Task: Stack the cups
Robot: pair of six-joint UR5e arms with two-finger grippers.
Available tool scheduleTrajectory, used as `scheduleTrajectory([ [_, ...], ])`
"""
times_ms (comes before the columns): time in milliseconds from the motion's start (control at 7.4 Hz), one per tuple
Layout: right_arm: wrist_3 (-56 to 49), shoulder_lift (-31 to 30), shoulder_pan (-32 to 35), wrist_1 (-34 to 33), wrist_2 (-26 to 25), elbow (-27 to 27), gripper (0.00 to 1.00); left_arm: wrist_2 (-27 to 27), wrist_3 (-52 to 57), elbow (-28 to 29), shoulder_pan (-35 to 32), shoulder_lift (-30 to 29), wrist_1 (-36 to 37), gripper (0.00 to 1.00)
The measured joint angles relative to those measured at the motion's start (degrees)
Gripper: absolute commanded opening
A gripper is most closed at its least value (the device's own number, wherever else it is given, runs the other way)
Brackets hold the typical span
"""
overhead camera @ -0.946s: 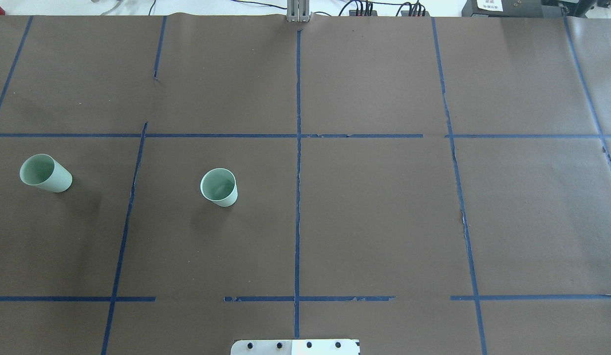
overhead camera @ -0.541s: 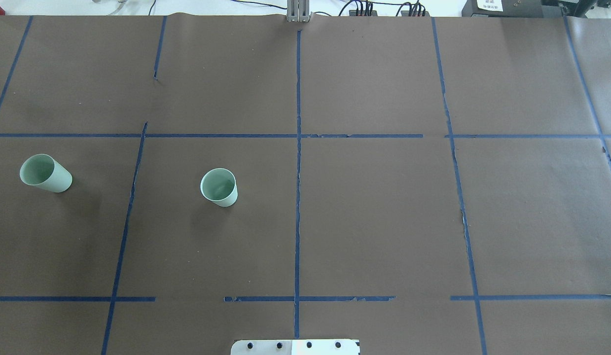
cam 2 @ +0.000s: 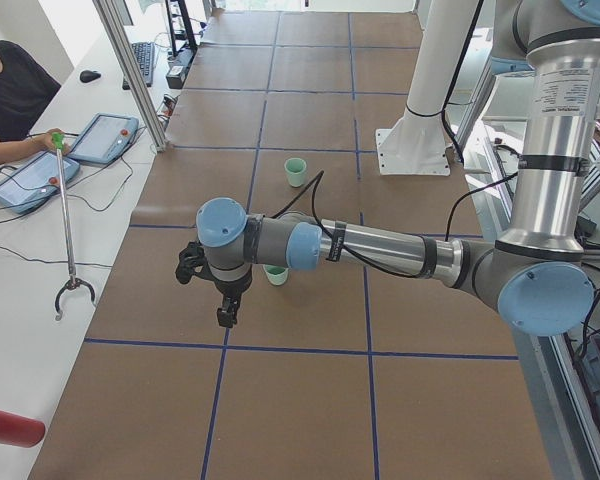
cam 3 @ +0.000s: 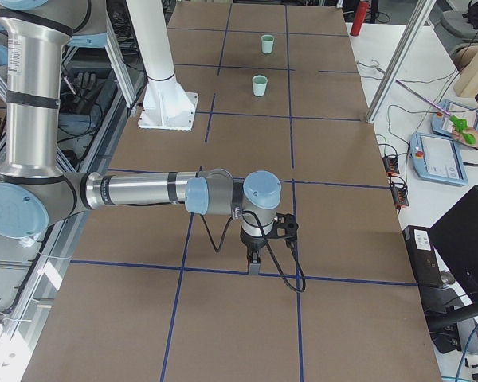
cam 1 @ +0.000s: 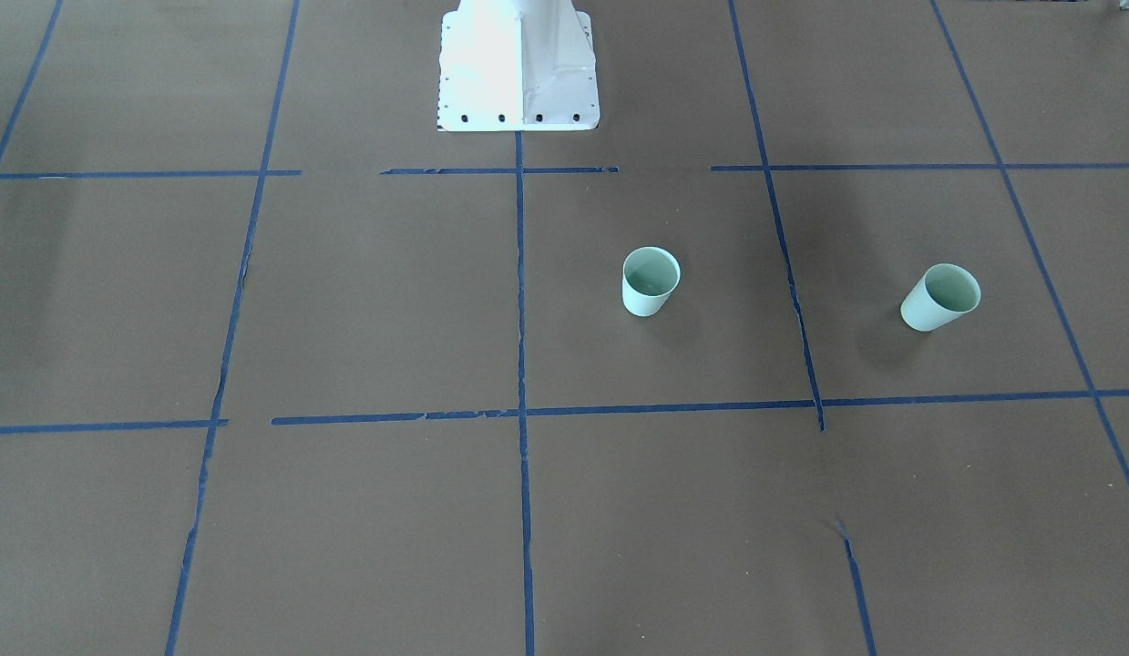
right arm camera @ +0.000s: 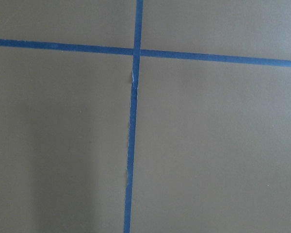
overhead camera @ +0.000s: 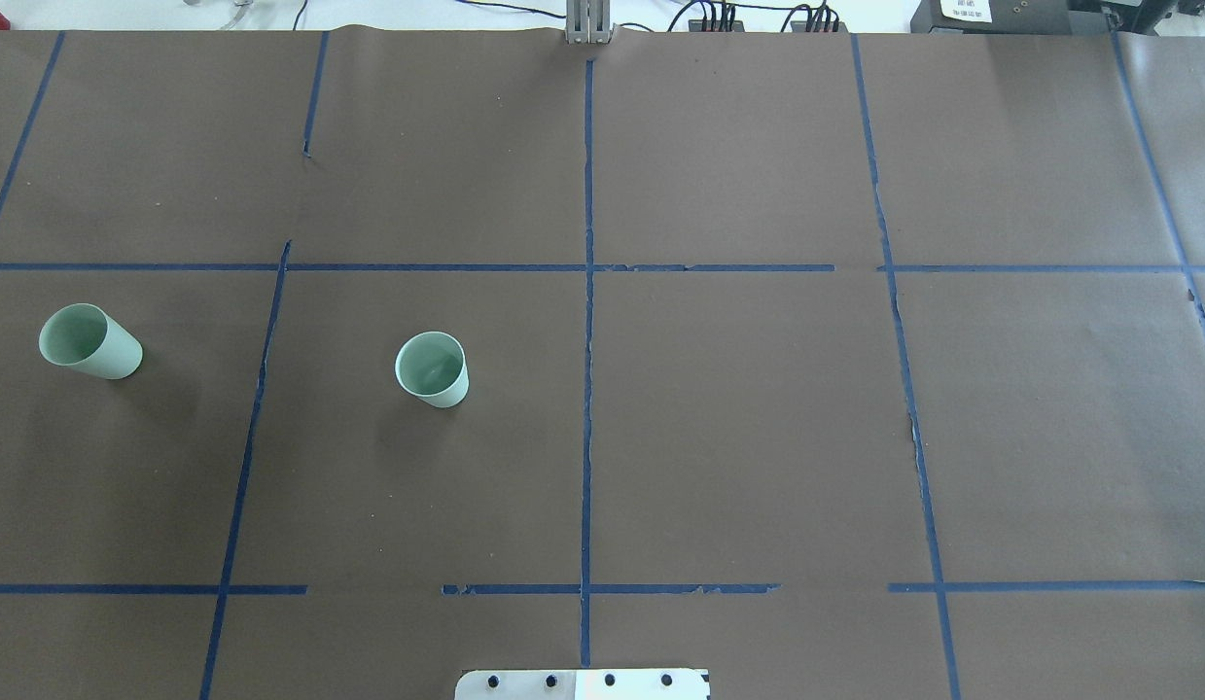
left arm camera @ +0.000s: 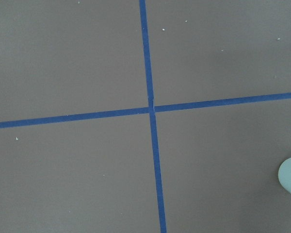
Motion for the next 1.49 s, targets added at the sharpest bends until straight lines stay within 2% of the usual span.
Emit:
scheduleTrajectory([
  [270, 0.00, 0.00, 0.00, 0.03, 0.00, 0.00, 1.00, -0.24, -3.59, 0.14, 1.54, 0.10, -1.87, 1.00],
  [405, 0.00, 0.00, 0.00, 0.03, 0.00, 0.00, 1.00, -0.13, -8.29, 0.09, 4.13, 1.04, -5.10, 1.00],
  [676, 0.00, 0.00, 0.00, 0.00, 0.00, -0.01, 1.00, 0.27, -23.86, 0.14, 10.27, 5.98, -20.30, 1.00],
  [811, 0.00, 0.00, 0.00, -0.01, 0.00, -0.02, 1.00, 0.38, -31.50, 0.20, 13.59, 7.20, -25.52, 1.00],
  [1081, 0.02, 0.00, 0.00, -0.03, 0.00, -0.02, 1.00, 0.44, -40.58, 0.41, 19.39, 7.39, -28.59, 1.00],
  [1486, 0.01, 0.00, 0.00, 0.03, 0.00, -0.02, 1.00, 0.45, -43.77, 1.23, 23.08, 5.73, -28.97, 1.00],
])
